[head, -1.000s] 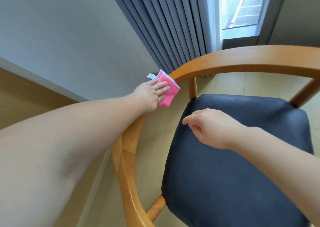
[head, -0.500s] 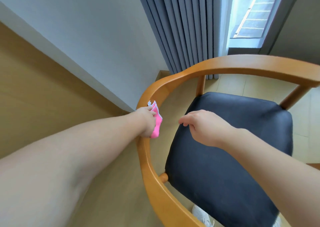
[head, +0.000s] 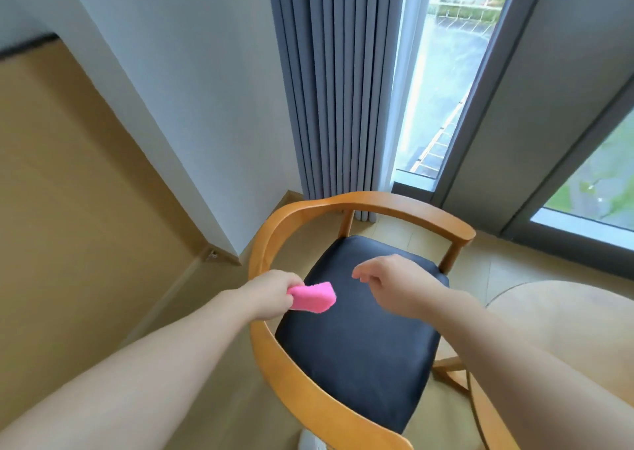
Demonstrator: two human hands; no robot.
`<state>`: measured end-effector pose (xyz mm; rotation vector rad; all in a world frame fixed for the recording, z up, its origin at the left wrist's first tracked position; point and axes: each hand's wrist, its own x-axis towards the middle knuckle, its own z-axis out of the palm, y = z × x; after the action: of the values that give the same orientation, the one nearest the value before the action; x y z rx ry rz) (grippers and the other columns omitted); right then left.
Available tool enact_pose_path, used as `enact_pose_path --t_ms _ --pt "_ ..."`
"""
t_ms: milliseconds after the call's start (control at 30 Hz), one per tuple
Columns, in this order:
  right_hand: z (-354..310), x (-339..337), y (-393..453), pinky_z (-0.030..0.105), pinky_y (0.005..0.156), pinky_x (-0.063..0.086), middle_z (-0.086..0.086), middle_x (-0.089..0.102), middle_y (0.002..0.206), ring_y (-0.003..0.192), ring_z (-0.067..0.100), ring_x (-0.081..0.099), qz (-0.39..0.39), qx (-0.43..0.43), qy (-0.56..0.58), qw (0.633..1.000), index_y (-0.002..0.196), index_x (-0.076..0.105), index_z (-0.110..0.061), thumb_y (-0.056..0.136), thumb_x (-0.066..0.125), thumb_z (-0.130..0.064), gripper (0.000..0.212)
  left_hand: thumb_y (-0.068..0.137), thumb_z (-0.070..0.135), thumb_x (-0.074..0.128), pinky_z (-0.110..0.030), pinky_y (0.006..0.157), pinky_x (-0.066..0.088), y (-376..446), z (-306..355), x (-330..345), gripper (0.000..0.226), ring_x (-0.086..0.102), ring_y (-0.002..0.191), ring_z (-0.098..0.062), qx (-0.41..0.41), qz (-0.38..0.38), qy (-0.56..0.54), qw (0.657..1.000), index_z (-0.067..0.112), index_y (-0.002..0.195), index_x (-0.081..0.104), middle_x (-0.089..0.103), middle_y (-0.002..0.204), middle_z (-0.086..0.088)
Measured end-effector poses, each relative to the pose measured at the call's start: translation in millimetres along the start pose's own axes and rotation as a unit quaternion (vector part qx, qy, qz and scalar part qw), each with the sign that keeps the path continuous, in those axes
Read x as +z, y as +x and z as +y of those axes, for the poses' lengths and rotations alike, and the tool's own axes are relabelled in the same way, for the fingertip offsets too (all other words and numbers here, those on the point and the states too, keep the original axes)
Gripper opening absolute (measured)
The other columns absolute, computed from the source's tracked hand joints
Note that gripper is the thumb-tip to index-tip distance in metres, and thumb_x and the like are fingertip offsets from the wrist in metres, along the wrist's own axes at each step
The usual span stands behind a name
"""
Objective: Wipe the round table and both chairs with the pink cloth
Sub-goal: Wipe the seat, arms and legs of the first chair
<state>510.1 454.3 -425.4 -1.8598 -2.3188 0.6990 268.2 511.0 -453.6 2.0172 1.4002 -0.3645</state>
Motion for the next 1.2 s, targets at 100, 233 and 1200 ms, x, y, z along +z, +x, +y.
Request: enact_pose_path --t_ms 100,233,1200 --pt "-11.4 -27.8 -43.3 0.031 0.080 0.051 -0.008 0.066 0.109 0.094 0.015 0.060 0.029 0.013 0.005 0.999 0.130 0.057 -0.030 0.096 0.041 -0.019 0.038 0.093 0.026 0.049 -0.027 0.068 0.059 -46.4 32.0 -20.6 0.017 0.064 0.084 -0.013 0.060 0.072 -0.073 0.993 0.038 0.106 0.051 0.059 0.097 0.009" --pt "-32.2 -56.7 -99.2 0.034 0.080 0.052 -0.003 0.062 0.112 0.091 0.015 0.057 0.064 0.050 0.030 0.996 0.134 0.042 -0.031 0.089 0.057 -0.036 0.048 0.093 0.026 0.054 -0.022 0.064 0.058 -109.5 76.7 -39.1 0.014 0.065 0.084 -0.013 0.146 0.126 -0.133 0.972 0.038 0.101 0.052 0.060 0.097 0.008" --pt "-276.3 28.3 -223.9 0.009 0.058 0.037 -0.009 0.065 0.086 0.077 0.008 0.059 0.111 0.187 -0.004 0.976 0.108 0.065 -0.030 0.083 0.068 -0.018 0.028 0.081 0.018 0.063 -0.023 0.067 0.055 -258.9 -24.1 4.5 0.024 0.061 0.079 -0.012 0.379 -0.009 -0.004 0.925 0.037 0.091 0.053 0.059 0.087 0.011"
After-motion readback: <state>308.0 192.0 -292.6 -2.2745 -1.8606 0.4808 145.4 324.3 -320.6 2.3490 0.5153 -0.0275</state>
